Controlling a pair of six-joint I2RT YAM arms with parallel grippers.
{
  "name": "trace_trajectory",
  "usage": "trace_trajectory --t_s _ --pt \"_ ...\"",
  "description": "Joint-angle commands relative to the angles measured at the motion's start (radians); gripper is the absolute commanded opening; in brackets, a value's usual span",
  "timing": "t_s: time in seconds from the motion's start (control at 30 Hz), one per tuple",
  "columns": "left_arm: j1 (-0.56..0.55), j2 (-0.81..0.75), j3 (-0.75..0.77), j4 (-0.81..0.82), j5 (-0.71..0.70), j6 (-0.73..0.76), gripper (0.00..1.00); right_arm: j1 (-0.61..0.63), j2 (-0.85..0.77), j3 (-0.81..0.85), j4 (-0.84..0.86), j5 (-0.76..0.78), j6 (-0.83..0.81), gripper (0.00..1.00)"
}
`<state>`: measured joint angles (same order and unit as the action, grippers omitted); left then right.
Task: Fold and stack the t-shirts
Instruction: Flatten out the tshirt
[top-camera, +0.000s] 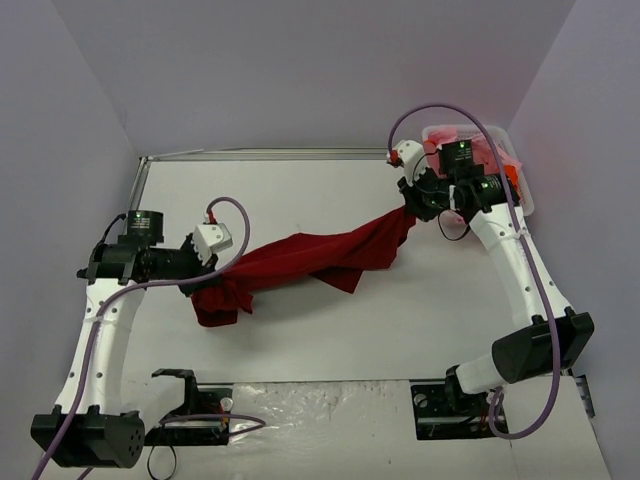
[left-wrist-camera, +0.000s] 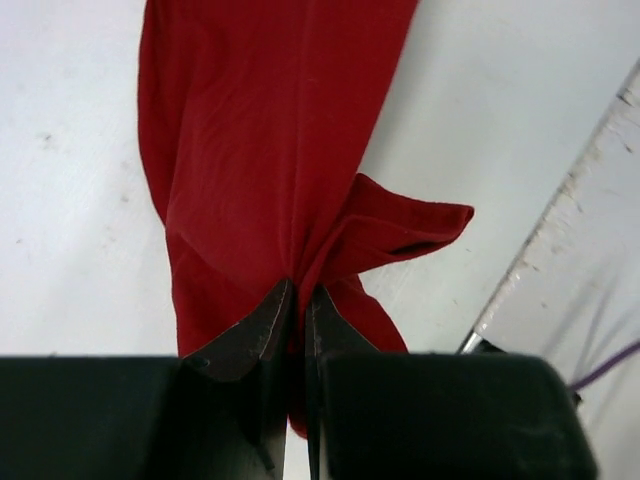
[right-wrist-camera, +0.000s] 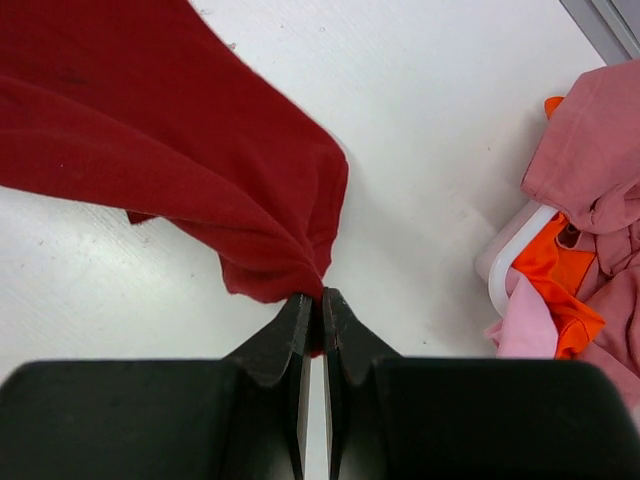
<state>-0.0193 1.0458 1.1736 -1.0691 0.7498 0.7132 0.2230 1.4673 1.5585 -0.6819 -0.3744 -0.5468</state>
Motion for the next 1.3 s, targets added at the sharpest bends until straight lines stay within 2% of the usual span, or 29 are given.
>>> trace_trajectory --t_s 0.0,0.07,0.1,0.13,0.17,0.2,0.23,0.27,0.3,0.37,0.4,0.47,0.57,0.6,0.73,0.9,1.0,1.17,1.27 --pt "0.004 -0.053 0.021 -0.196 0.157 0.238 0.02 -0.004 -0.036 -0.002 -0.073 -0.037 -0.025 0.00" --pt "0.004 -0.056 0.031 -0.201 0.194 0.249 0.02 -0.004 -0.021 0.008 -0.084 -0.037 -0.028 0.00" --pt "0.004 -0.049 0.029 -0.142 0.197 0.218 0.02 -0.004 -0.010 0.014 -0.082 -0.031 -0.027 0.00" --pt "0.004 -0.041 0.011 -0.090 0.194 0.172 0.02 -0.004 0.019 0.018 -0.082 -0.029 -0.025 0.00" --pt "0.004 -0.035 -0.003 -0.025 0.168 0.061 0.02 -0.004 0.037 0.031 -0.081 -0.029 -0.025 0.00" --pt "0.005 -0.017 -0.023 0.129 0.148 -0.011 0.02 -0.004 0.057 0.037 -0.081 -0.026 -0.024 0.00" --pt "0.005 -0.006 -0.076 0.221 0.113 -0.091 0.02 -0.005 0.105 0.044 -0.079 -0.023 -0.024 0.00" --pt "0.005 0.008 -0.106 0.323 0.020 -0.257 0.02 -0.007 0.132 0.054 -0.077 -0.020 -0.024 0.00" --pt "0.007 0.049 -0.129 0.480 -0.025 -0.321 0.02 -0.008 0.161 0.073 -0.076 -0.015 -0.024 0.00" --pt "0.005 0.112 -0.163 0.572 -0.090 -0.410 0.03 -0.013 0.250 0.100 -0.070 -0.001 -0.021 0.00" --pt "0.005 0.190 -0.164 0.643 -0.169 -0.438 0.02 -0.016 0.281 0.129 -0.068 0.002 -0.019 0.00" --pt "0.007 0.328 -0.131 0.672 -0.263 -0.452 0.03 -0.024 0.362 0.155 -0.064 0.011 -0.015 0.00" --pt "0.009 0.457 -0.059 0.626 -0.328 -0.449 0.14 -0.024 0.451 0.199 -0.062 0.026 -0.010 0.00" --pt "0.009 0.515 -0.034 0.620 -0.399 -0.455 0.23 -0.024 0.484 0.212 -0.064 0.031 -0.012 0.00" --pt "0.010 0.554 -0.051 0.630 -0.437 -0.391 0.36 -0.024 0.518 0.218 -0.064 0.034 -0.008 0.00" --pt "0.009 0.393 -0.121 0.689 -0.457 -0.301 0.41 -0.024 0.510 0.198 -0.059 0.034 -0.010 0.00" --pt "0.007 0.280 -0.120 0.666 -0.411 -0.215 0.50 -0.025 0.504 0.183 -0.059 0.037 -0.008 0.00" --pt "-0.013 0.197 -0.026 0.467 -0.235 -0.042 0.59 -0.024 0.495 0.158 -0.053 0.038 -0.004 0.00" --pt "-0.079 0.209 0.000 0.365 -0.205 0.060 0.61 -0.024 0.495 0.147 -0.051 0.038 -0.004 0.00"
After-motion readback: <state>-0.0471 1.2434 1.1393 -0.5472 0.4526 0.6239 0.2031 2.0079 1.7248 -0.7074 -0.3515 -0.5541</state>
